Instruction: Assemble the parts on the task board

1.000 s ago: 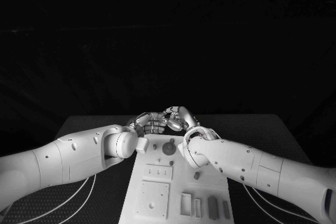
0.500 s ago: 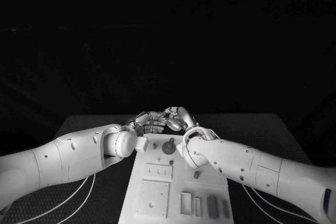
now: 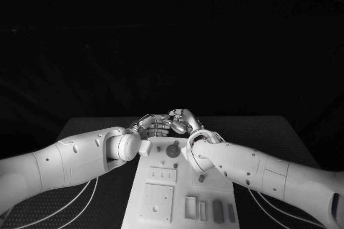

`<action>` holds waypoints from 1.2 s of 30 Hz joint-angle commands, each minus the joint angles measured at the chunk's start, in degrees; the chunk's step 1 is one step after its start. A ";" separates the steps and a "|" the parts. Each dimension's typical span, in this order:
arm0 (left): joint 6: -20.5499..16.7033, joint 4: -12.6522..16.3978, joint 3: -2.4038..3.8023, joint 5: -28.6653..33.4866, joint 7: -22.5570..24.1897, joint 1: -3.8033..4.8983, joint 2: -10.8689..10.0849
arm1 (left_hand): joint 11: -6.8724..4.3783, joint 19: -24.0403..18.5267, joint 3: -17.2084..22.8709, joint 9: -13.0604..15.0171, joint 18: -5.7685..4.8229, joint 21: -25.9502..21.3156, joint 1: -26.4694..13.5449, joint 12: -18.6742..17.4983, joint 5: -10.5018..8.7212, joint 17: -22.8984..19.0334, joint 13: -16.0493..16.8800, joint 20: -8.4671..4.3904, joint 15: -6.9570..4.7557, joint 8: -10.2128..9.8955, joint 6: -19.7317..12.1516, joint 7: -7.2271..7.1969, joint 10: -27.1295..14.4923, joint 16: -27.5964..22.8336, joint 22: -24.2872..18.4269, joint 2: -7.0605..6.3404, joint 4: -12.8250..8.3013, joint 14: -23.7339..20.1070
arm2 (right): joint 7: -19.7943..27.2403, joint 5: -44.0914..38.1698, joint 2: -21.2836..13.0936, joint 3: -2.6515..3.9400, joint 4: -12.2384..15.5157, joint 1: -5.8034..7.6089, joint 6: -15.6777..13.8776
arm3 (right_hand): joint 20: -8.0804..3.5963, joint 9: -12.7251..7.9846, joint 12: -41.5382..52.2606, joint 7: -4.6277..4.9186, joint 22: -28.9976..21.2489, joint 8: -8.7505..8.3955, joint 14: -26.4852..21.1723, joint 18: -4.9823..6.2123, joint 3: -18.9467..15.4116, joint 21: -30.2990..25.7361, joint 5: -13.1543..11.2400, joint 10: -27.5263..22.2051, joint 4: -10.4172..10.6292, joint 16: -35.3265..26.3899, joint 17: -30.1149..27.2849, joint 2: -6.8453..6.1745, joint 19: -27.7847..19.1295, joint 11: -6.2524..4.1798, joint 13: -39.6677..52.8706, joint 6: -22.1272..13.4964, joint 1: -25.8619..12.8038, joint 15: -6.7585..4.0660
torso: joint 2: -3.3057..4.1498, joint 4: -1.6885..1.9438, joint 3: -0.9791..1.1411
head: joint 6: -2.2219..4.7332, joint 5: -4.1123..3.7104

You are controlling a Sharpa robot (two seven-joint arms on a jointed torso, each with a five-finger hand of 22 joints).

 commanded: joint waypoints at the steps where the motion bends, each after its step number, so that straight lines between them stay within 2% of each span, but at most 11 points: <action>1: 1.78 0.31 0.01 -0.07 -0.52 -0.08 0.02 | 0.38 -0.26 -0.49 -0.21 -0.86 -0.28 -0.36 -0.58 0.20 -0.11 -0.18 0.39 0.09 -0.49 -0.79 0.48 -0.60 -0.31 0.98 -1.08 0.15 -0.40 | 0.77 -0.10 -0.04 0.06 0.13 0.03 0.04 | 0.04 0.21 0.30 -1.93 0.83 0.31 -1.02 3.47 -0.38 0.39 -0.30 -6.78 0.05 0.29 0.09 0.36 -0.25 -2.37 0.09 9.57 0.10 -0.84 | 0.00 0.01 0.06 | -0.08 0.00; 5: 1.81 0.31 0.01 -0.06 -0.59 -0.11 0.00 | 0.90 -0.38 -0.98 -0.39 -0.85 -0.43 -1.80 -0.98 0.19 -0.22 -0.35 0.51 0.27 -0.84 -1.51 1.08 -1.23 -0.47 0.95 -3.39 0.82 -0.47 | 0.69 -0.04 -0.07 0.06 0.10 0.03 0.41 | 0.02 0.35 0.34 -1.95 0.82 0.34 -0.99 3.47 -0.36 0.41 -0.30 -6.76 0.04 0.30 0.09 0.34 -0.25 -2.38 0.12 9.56 0.25 -0.85 | 0.00 -0.04 0.04 | -0.02 -0.03; 9: 2.01 0.37 0.01 -0.06 -0.68 -0.13 0.02 | 1.26 -0.41 -0.96 -0.50 -0.85 -0.54 -2.81 -1.18 0.20 -0.29 -0.42 0.52 0.30 -1.03 -2.03 1.51 -1.59 -0.56 0.95 -5.03 1.66 -0.46 | 0.53 0.05 -0.09 0.06 0.07 0.03 0.74 | -0.01 0.67 0.36 -1.98 0.79 0.37 -0.93 3.47 -0.19 0.44 -0.30 -6.72 0.05 0.31 0.08 0.03 -0.24 -2.41 0.14 9.51 0.68 -0.86 | -0.02 -0.07 0.03 | -0.02 0.01; 18: 1.85 0.25 0.01 0.00 -0.34 -0.16 -0.13 | 1.48 -0.48 -0.58 -0.54 -0.85 -0.65 -3.78 -1.36 0.20 -0.36 -0.48 0.55 0.34 -1.08 -2.48 1.76 -1.96 -0.66 1.00 -6.43 2.86 -0.50 | 0.42 0.08 -0.36 0.06 0.18 0.03 1.43 | -0.01 0.88 0.36 -1.98 0.76 0.37 -0.88 3.47 -0.02 0.47 -0.31 -6.67 0.07 0.30 0.07 -0.17 -0.22 -2.42 0.13 9.48 0.91 -0.85 | -0.01 -0.01 0.03 | -0.15 0.00; 21: 1.77 0.23 0.01 0.03 -0.13 -0.16 -0.20 | 1.59 -0.48 -0.63 -0.56 -0.84 -0.68 -4.42 -1.43 0.20 -0.37 -0.50 0.57 0.36 -1.10 -2.67 1.83 -2.13 -0.67 1.01 -7.38 3.39 -0.47 | 0.41 0.31 -0.55 0.06 0.25 0.03 1.83 | -0.01 0.95 0.36 -1.98 0.76 0.36 -0.86 3.47 0.05 0.48 -0.31 -6.65 0.07 0.30 0.06 -0.25 -0.22 -2.42 0.13 9.48 0.96 -0.85 | 0.00 -0.02 0.02 | -0.14 0.00; 23: 1.49 0.19 0.01 0.04 -0.01 -0.16 -0.26 | 1.88 -0.41 -0.57 -0.67 -0.78 -0.71 -5.55 -1.57 0.19 -0.38 -0.55 0.55 0.37 -1.36 -3.34 1.89 -2.44 -0.68 1.01 -9.20 4.45 -0.43 | 0.45 1.08 -0.74 0.06 0.30 0.03 2.25 | 0.00 1.00 0.35 -1.98 0.75 0.36 -0.85 3.47 0.10 0.48 -0.31 -6.64 0.07 0.30 0.05 -0.29 -0.21 -2.42 0.13 9.48 1.00 -0.85 | 0.02 -0.01 0.03 | -0.17 0.02; 26: 1.55 0.09 0.01 0.04 -0.07 -0.16 -0.36 | 2.25 -0.26 0.74 -1.10 -0.63 -0.70 -6.15 -1.72 0.19 -0.39 -0.60 0.58 0.46 -2.43 -5.94 1.66 -2.81 -0.68 1.05 -11.74 6.37 -0.35 | 0.60 1.59 -1.07 0.06 0.45 0.03 2.67 | 0.00 1.06 0.35 -1.99 0.74 0.35 -0.83 3.47 0.18 0.49 -0.31 -6.63 0.07 0.29 0.05 -0.37 -0.21 -2.42 0.12 9.47 1.06 -0.85 | 0.01 -0.01 0.03 | -0.12 0.01; 28: 1.67 -0.03 0.01 -0.14 -0.31 -0.16 -0.51 | 2.46 -0.26 2.97 -0.96 -0.47 -0.61 -6.16 -1.76 0.22 -0.37 -0.58 0.72 0.58 -2.46 -7.30 1.79 -3.10 -0.68 1.16 -14.19 9.33 -0.35 | 0.83 2.58 -1.47 0.06 0.71 0.03 3.19 | 0.00 1.11 0.34 -1.98 0.73 0.33 -0.82 3.47 0.25 0.49 -0.31 -6.61 0.08 0.29 0.04 -0.44 -0.20 -2.42 0.12 9.46 1.11 -0.84 | -0.02 0.00 0.04 | -0.10 -0.01; 29: 1.71 -0.10 0.01 -0.26 -0.45 -0.16 -0.57 | 2.59 -0.33 3.41 -0.87 -0.47 -0.55 -6.25 -1.79 0.22 -0.34 -0.58 0.81 0.66 -2.43 -7.81 2.11 -3.24 -0.67 1.22 -14.93 10.27 -0.39 | 0.89 2.90 -1.67 0.06 0.87 0.03 3.34 | 0.00 1.13 0.34 -1.98 0.73 0.33 -0.82 3.47 0.29 0.49 -0.31 -6.61 0.08 0.28 0.04 -0.47 -0.20 -2.42 0.12 9.46 1.12 -0.84 | -0.02 0.00 0.04 | -0.10 0.00; 32: 1.72 -0.42 0.01 -0.10 -0.71 -0.16 -0.82 | 2.79 -0.51 4.11 -0.61 -0.42 -0.40 -6.29 -1.93 0.23 -0.28 -0.61 0.95 0.81 -2.21 -8.61 2.30 -3.68 -0.67 1.27 -16.13 11.95 -0.51 | 1.33 3.86 -2.40 0.06 1.36 0.03 4.17 | 0.01 1.16 0.33 -1.98 0.72 0.32 -0.81 3.47 0.33 0.49 -0.31 -6.60 0.08 0.28 0.03 -0.51 -0.20 -2.41 0.11 9.46 1.14 -0.84 | -0.01 0.01 0.04 | -0.15 0.03; 36: 1.49 -0.75 0.01 -1.33 -0.53 -0.15 -1.22 | 2.96 -0.72 4.59 -0.31 -0.36 -0.21 -6.24 -2.01 0.24 -0.20 -0.60 1.08 0.90 -1.91 -9.32 2.70 -4.06 -0.66 1.29 -17.02 13.50 -0.64 | 2.23 5.87 -3.38 0.06 1.98 0.03 6.00 | 0.01 1.21 0.32 -1.98 0.71 0.31 -0.80 3.47 0.39 0.49 -0.31 -6.59 0.09 0.27 0.02 -0.58 -0.21 -2.41 0.11 9.45 1.15 -0.83 | 0.00 0.03 0.04 | -0.17 0.02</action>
